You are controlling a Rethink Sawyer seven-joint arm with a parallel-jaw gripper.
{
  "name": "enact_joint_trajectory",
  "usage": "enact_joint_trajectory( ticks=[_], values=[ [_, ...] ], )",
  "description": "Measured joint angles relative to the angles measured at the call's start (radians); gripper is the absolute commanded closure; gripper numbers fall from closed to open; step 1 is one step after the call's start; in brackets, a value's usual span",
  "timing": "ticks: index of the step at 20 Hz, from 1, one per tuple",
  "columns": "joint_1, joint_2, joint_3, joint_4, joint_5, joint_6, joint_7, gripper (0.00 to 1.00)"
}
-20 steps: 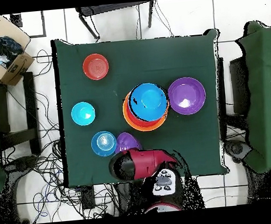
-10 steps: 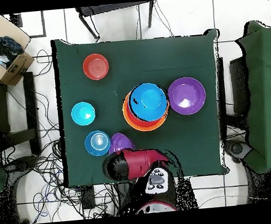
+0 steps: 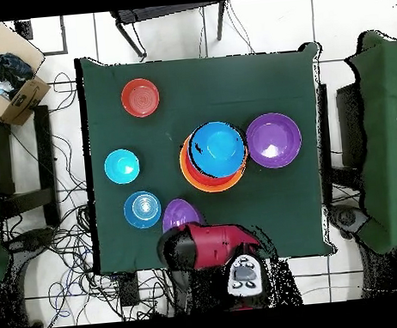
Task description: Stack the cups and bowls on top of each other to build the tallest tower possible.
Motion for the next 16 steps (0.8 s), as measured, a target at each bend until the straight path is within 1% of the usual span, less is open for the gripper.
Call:
enact_joint_trajectory(
  ticks=[3,5,11,14,16],
  values=[
    [-0.024,-0.029,0.000,0.011,-0.007,0.024,0.000,1.00],
    [-0.052,-0.067,0.000,0.021,-0.019,0.059,0.000,1.00],
    [-0.098,-0.145,0.007,0.038,-0.036,0.137,0.000,1.00],
    [-0.152,-0.200,0.052,0.055,-0.036,0.152,0.000,1.00],
    [-0.199,-0.230,0.102,0.063,-0.036,0.152,0.000,1.00]
  ],
)
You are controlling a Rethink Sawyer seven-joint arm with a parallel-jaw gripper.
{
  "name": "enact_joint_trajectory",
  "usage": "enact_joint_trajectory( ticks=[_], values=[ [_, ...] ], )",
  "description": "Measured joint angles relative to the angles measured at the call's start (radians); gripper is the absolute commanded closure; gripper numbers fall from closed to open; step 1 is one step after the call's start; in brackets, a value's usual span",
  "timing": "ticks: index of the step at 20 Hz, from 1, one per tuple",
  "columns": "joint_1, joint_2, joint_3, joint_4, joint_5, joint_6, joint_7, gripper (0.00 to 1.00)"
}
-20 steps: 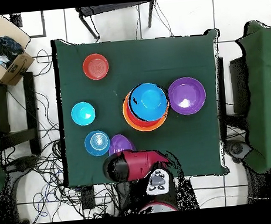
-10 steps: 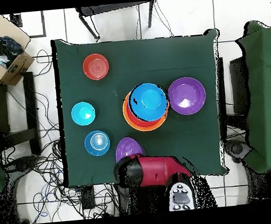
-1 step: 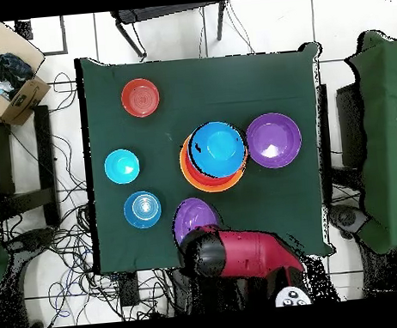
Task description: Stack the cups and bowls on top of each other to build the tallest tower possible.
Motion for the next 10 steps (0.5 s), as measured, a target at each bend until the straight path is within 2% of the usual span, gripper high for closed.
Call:
enact_joint_trajectory(
  ticks=[6,7,8,10],
  values=[
    [-0.133,-0.056,0.165,0.020,-0.001,0.000,0.000,1.00],
    [-0.172,-0.064,0.214,0.027,0.000,0.000,0.000,1.00],
    [-0.242,-0.073,0.305,0.040,0.000,-0.003,0.000,1.00],
    [-0.303,-0.077,0.384,0.053,0.000,-0.011,0.000,1.00]
  ],
)
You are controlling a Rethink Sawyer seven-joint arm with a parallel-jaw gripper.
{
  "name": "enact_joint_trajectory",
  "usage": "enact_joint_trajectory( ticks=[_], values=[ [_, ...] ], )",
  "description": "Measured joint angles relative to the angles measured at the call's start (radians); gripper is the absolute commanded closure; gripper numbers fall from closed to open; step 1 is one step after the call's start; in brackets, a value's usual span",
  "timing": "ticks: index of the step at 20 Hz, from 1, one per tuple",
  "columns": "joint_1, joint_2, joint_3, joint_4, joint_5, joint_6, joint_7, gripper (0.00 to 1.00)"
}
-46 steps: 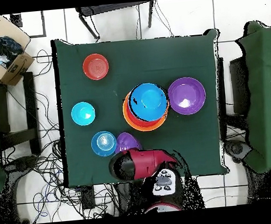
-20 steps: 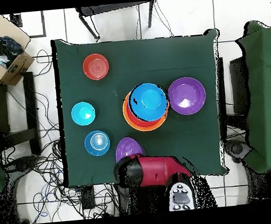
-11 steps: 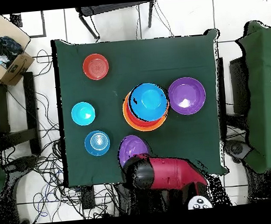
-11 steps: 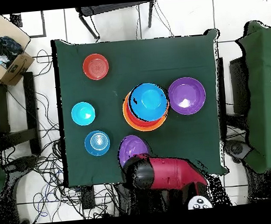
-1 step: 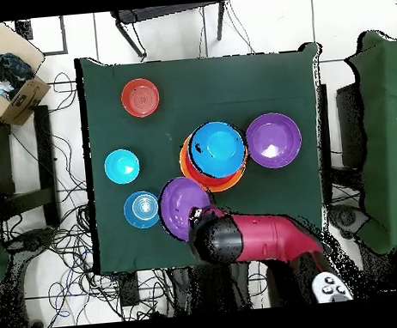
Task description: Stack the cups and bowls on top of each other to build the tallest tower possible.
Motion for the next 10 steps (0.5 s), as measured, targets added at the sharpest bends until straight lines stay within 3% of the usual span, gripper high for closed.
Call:
enact_joint_trajectory(
  ticks=[3,4,10],
  values=[
    [-0.088,-0.005,0.116,0.017,0.000,-0.015,0.000,1.00],
    [-0.142,-0.006,0.192,0.025,-0.001,-0.025,0.000,1.00],
    [-0.251,-0.009,0.374,0.039,-0.001,-0.030,0.000,1.00]
  ],
)
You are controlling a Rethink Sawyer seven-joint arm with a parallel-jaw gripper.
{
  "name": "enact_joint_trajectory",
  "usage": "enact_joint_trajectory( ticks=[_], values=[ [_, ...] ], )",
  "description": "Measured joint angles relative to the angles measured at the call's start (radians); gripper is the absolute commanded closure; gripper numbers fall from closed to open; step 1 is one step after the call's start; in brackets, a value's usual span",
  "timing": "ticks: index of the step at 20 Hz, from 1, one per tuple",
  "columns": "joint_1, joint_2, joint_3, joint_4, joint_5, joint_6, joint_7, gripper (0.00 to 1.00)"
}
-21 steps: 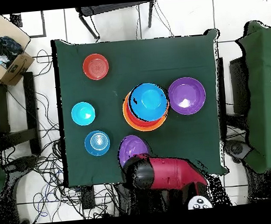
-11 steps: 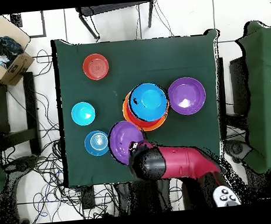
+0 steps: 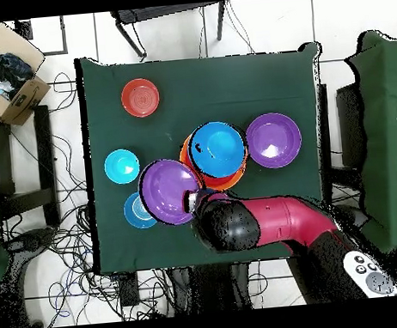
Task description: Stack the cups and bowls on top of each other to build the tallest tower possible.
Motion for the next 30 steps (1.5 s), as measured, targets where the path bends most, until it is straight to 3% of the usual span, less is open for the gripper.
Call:
enact_joint_trajectory(
  ticks=[8,17,20,30],
  values=[
    [-0.077,0.007,0.141,-0.003,-0.032,0.000,0.000,1.00],
    [-0.176,0.080,0.195,-0.071,-0.189,0.009,0.000,1.00],
    [-0.201,0.102,0.208,-0.089,-0.214,0.021,-0.002,1.00],
    [-0.330,0.173,0.296,-0.184,-0.248,0.206,-0.089,1.00]
  ],
)
